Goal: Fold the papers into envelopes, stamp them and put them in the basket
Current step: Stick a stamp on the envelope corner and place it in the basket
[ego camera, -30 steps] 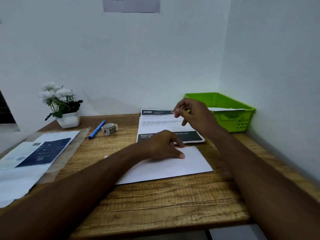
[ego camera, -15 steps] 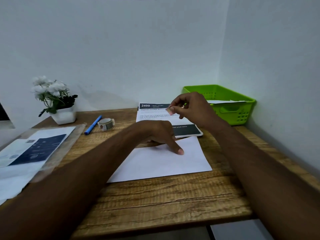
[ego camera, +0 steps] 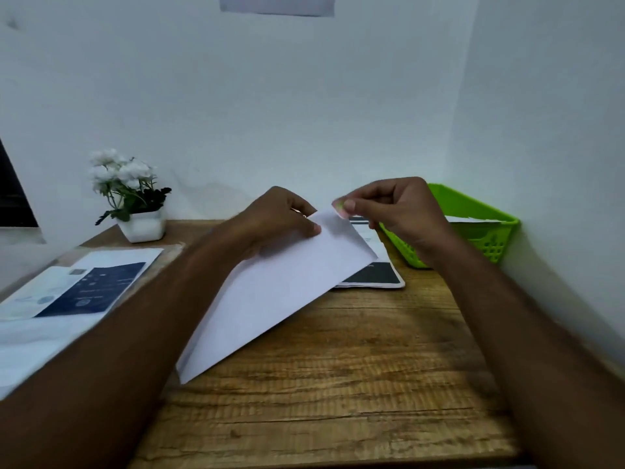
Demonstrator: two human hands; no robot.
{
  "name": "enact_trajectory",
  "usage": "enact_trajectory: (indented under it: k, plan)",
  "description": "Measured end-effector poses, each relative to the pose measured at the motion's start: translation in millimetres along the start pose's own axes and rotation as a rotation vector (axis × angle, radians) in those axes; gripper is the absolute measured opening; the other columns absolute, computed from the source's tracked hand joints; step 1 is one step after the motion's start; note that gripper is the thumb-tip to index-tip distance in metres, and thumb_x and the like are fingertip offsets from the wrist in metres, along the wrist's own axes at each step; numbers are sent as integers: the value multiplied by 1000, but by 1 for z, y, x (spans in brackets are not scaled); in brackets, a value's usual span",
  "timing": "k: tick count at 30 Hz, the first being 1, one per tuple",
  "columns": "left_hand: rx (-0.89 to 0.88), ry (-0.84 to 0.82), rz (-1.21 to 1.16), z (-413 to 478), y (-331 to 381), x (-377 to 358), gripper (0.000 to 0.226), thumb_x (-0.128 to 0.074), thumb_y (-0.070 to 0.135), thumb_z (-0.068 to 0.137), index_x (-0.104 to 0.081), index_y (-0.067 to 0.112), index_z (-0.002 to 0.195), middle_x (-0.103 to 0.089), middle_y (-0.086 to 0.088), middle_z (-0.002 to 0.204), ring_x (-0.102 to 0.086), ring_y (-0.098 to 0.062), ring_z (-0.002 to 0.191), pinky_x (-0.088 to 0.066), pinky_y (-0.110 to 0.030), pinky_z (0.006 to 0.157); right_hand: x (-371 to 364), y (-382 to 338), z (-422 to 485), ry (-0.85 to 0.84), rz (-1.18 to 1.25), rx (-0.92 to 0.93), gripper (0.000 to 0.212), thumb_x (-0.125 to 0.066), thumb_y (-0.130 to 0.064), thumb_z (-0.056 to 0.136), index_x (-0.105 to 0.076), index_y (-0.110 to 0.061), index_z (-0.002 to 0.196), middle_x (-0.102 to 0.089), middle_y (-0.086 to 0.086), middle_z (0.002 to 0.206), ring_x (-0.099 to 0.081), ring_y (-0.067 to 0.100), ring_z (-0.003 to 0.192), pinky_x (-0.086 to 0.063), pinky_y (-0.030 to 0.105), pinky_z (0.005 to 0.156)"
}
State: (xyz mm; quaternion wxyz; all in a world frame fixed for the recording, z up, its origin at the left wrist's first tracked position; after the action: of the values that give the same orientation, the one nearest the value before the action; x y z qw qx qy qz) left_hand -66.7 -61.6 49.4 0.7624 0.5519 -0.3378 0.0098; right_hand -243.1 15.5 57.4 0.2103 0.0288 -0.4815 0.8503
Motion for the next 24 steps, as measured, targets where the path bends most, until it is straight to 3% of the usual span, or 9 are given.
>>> enact_trajectory:
  k: [6, 11, 18, 24]
  plan:
    - [-129, 59, -99, -4, 6, -1, 18, -69, 2, 79, -73, 11, 94, -75, -11, 87, -67, -15, 70, -52, -27, 69, -3, 14, 4, 99, -328, 7, 7, -79, -38, 72, -77, -32, 75, -72, -13, 71, -52, 3, 53, -48, 38, 62]
    - [-158, 117, -115, -5, 8, -1, 7, -71, 13, 82, -76, 14, 86, -75, -5, 81, -68, -12, 71, -53, -28, 71, -6, 13, 2, 124, -310, 7, 10, -80, -38, 74, -77, -29, 74, -71, -13, 72, -49, -3, 51, -39, 28, 61]
    - [-154, 154, -97, -8, 11, -2, 6, -71, 12, 81, -77, 15, 83, -75, -4, 79, -65, -6, 64, -49, -18, 60, -11, 10, -1, 123, -184, -1, 7, -80, -24, 77, -79, -17, 77, -75, -4, 73, -66, 2, 70, -49, 26, 69]
    - [-156, 176, -97, -8, 13, -3, 10, -69, 11, 80, -77, 17, 78, -75, -1, 79, -63, -4, 64, -47, -19, 61, -13, 14, -1, 145, -111, -58, 9, -81, -26, 76, -80, -17, 79, -76, -3, 75, -72, 14, 83, -55, 40, 82]
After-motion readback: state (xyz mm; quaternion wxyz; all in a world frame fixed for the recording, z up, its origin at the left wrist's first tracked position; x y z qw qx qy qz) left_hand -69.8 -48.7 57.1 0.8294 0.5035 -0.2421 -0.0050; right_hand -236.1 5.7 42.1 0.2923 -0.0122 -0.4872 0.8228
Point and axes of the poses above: each hand's wrist, its own z-axis towards the middle knuckle, its own x-axis out of the back of the hand, y = z × x, the point moved 4 cm from there along z, towards the middle knuckle
